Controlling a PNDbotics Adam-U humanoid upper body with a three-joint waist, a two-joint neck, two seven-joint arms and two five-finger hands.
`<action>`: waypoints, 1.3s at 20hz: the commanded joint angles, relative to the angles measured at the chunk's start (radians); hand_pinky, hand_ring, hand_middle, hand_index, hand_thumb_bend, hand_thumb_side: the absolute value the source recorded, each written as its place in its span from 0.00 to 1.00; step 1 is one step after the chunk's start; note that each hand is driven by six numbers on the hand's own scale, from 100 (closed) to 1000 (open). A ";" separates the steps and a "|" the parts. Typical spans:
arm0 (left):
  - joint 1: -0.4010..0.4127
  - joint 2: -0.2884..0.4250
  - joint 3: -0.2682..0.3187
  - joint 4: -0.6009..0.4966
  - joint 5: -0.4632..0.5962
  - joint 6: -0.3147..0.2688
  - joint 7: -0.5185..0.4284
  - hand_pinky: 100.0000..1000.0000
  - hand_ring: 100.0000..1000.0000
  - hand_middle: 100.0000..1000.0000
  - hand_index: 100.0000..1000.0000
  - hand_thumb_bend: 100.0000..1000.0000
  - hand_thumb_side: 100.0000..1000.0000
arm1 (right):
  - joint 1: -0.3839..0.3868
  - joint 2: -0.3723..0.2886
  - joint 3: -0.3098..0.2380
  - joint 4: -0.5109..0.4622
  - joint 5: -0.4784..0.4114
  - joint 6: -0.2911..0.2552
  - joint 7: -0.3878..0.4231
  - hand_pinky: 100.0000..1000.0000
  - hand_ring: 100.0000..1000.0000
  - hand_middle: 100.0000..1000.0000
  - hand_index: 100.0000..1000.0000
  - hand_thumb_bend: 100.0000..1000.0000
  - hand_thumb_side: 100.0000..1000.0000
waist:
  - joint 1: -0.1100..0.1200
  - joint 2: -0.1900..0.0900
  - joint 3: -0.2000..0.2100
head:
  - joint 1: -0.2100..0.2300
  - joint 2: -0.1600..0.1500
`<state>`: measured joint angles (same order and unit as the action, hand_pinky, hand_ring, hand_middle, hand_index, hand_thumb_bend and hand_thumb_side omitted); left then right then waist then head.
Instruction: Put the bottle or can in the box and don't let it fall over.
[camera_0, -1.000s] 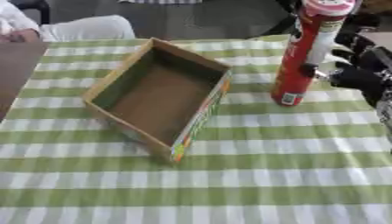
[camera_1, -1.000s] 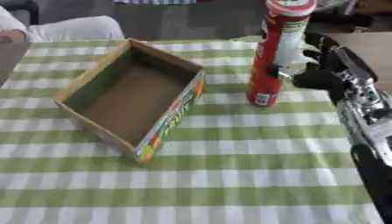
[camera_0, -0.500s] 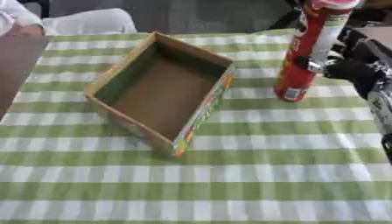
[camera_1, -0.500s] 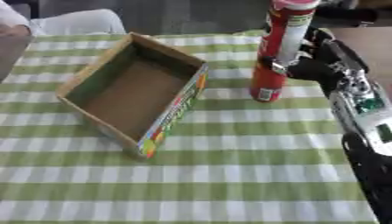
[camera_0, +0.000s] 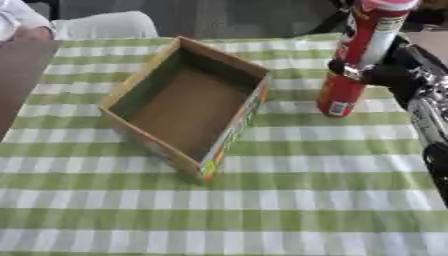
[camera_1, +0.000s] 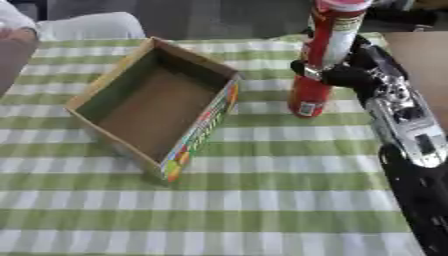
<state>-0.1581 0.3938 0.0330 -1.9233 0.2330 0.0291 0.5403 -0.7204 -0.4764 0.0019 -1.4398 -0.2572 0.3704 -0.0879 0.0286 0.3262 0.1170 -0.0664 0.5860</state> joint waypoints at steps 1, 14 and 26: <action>-0.009 0.012 0.001 -0.020 0.002 -0.002 -0.003 0.68 0.75 0.73 0.80 0.40 0.29 | -0.028 -0.006 0.000 0.002 -0.004 -0.005 -0.005 1.00 1.00 1.00 0.91 0.57 0.00 | 0.001 -0.014 0.002 | -0.007 -0.011; -0.006 0.010 0.002 -0.020 0.006 -0.004 -0.001 0.68 0.74 0.73 0.79 0.37 0.30 | -0.036 0.003 0.004 0.021 -0.078 -0.018 -0.040 1.00 1.00 0.99 0.53 0.13 0.00 | 0.000 -0.010 0.002 | -0.007 -0.012; -0.004 0.011 0.003 -0.022 0.007 -0.005 -0.001 0.68 0.74 0.73 0.77 0.35 0.31 | -0.045 -0.006 0.021 -0.010 -0.067 -0.028 -0.077 1.00 1.00 1.00 0.30 0.00 0.00 | 0.000 -0.012 -0.001 | -0.007 -0.006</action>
<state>-0.1583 0.3931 0.0324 -1.9234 0.2388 0.0280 0.5396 -0.7439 -0.4610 0.0252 -1.4175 -0.3299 0.3443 -0.1585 0.0281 0.3329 0.1168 -0.0727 0.5856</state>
